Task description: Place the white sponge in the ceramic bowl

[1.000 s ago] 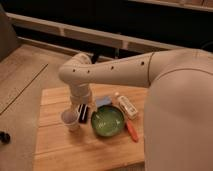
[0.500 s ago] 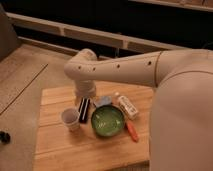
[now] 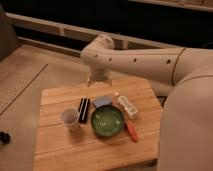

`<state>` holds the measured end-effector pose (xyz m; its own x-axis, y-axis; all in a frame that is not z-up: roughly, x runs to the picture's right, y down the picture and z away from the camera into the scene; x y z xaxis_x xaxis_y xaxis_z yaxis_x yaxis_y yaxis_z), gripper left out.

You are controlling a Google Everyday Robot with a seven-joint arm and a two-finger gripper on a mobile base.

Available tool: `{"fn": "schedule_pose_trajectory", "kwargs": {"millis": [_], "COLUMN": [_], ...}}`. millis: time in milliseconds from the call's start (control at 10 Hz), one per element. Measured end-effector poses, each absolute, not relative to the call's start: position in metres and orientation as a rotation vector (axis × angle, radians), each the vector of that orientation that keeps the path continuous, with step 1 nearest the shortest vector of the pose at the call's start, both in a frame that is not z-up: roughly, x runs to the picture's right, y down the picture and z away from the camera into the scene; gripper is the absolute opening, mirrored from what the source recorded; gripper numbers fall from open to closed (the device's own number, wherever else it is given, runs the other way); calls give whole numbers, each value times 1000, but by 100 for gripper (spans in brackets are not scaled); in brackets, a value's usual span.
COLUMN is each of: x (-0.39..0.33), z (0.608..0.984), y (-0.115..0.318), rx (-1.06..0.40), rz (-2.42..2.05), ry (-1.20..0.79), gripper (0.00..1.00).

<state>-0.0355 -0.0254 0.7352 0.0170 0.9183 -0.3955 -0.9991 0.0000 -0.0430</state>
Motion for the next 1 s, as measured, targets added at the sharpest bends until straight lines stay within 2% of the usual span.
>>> {"fn": "schedule_pose_trajectory", "kwargs": {"millis": [400,1000], "x": [-32,-22], "z": [743,825], "y": [-22,6], "rx": [-381,-519], "rz": [1554,1572], "ry": [283,247], "gripper": [65,65]}}
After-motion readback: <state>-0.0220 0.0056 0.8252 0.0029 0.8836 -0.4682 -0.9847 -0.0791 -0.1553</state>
